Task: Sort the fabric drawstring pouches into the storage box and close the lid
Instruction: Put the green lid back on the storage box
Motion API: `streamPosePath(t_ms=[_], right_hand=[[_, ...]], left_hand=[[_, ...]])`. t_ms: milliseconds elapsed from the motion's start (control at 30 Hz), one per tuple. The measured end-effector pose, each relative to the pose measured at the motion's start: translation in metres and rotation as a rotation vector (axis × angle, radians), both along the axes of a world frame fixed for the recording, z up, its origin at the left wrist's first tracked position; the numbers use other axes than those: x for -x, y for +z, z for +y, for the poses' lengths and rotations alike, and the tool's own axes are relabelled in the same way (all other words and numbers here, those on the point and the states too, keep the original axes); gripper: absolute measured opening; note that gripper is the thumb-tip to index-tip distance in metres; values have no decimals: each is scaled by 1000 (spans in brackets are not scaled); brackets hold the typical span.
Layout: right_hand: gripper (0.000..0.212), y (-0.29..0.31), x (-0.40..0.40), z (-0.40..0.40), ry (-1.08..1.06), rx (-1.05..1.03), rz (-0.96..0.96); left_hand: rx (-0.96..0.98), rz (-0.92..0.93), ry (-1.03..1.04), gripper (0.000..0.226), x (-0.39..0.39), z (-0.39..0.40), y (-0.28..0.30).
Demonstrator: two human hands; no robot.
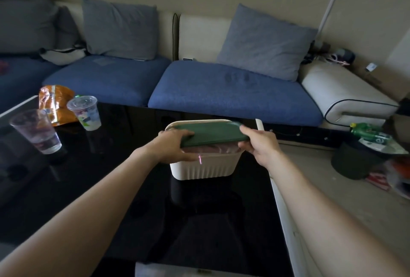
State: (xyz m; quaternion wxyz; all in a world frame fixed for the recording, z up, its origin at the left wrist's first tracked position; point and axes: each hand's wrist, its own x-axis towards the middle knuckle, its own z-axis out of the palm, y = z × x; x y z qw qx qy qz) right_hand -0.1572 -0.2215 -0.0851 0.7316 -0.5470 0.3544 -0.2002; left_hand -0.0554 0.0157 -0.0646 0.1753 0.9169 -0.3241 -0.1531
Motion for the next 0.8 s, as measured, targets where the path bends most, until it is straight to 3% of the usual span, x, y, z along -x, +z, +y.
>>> streamPosePath(t_ms=[67, 133, 167, 267, 367, 433, 533, 800], right_hand=[[39, 3, 3, 6, -65, -129, -119], [32, 0, 10, 21, -85, -164, -130], [30, -7, 13, 29, -45, -65, -83], [7, -25, 21, 57, 243, 503, 24], [27, -31, 13, 74, 531, 1002, -43], [29, -33, 4, 81, 643, 1246, -2], [17, -34, -9, 80, 666, 1392, 47], [23, -16, -15, 53, 710, 1581, 207]], left_hand=[[66, -42, 78, 57, -3, -2, -3], [116, -42, 131, 50, -4, -4, -1], [121, -42, 125, 47, -4, -6, 0], [130, -58, 126, 32, -5, -9, 4], [142, -73, 127, 29, -5, -12, 6], [162, -54, 121, 29, -4, -12, 6], [185, -21, 103, 32, -4, -9, 7], [193, 2, 91, 38, -10, -6, 3]])
